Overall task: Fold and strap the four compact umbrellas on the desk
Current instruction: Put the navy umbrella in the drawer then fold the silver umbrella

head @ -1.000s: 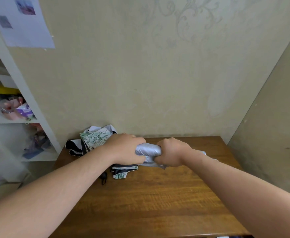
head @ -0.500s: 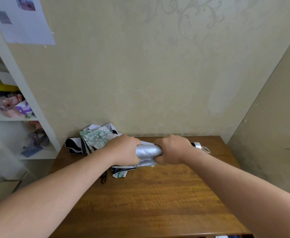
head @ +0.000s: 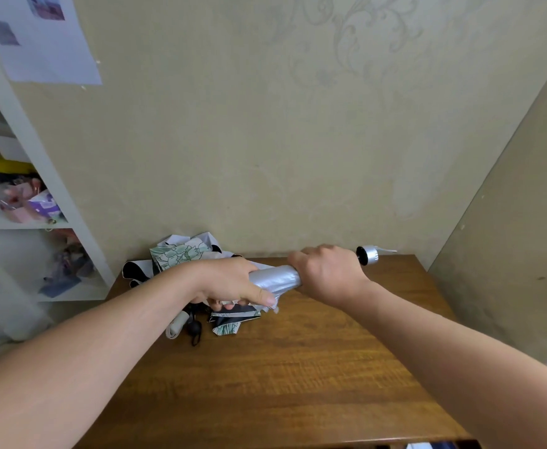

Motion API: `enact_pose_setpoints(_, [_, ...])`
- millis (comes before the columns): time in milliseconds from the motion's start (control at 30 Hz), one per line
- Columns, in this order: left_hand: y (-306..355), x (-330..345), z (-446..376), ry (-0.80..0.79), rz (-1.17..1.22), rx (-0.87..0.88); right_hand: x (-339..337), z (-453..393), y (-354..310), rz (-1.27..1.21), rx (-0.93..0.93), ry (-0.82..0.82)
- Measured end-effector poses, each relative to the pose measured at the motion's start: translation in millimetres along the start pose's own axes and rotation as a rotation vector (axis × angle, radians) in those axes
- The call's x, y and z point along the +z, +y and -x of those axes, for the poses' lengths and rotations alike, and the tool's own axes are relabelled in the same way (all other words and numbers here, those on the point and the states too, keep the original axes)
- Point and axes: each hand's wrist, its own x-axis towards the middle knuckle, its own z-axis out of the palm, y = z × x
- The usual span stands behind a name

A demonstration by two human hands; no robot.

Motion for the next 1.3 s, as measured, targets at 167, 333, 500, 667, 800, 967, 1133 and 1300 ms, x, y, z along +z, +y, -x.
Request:
enact_pose_setpoints(167, [-5, 0, -5, 0.067, -0.193, -0.022, -2, 1, -5, -0.011, 0.071, -0.115])
enact_pose_setpoints(333, [-10, 1, -13, 0.296, -0.793, 0.05, -10, -3, -12, -0.09, 0.198, -0.345])
enact_pose_setpoints(500, [-13, 15, -21, 0.558, -1.029, 0.234, -16, -7, -10, -0.291, 0.253, -0.512])
enact_pose_setpoints(667, [-10, 21, -18, 0.53, -1.008, 0.21, -23, -3, 3, -0.518, 0.235, -0.664])
enact_pose_setpoints(800, [-7, 25, -20, 0.412, -0.812, 0.147, -23, 2, 7, -0.369, 0.137, -0.54])
enact_pose_setpoints(967, [-2, 22, -17, 0.272, -0.556, 0.021, -33, 1, -8, -0.109, -0.077, -0.364])
enact_pose_setpoints(1133, [-1, 14, -8, 0.034, -0.166, -0.092, -19, 10, -3, -0.081, -0.105, -0.25])
enact_pose_setpoints(1300, [-7, 15, -3, -0.124, 0.025, -0.118, -16, 19, 4, -0.071, -0.109, -0.213])
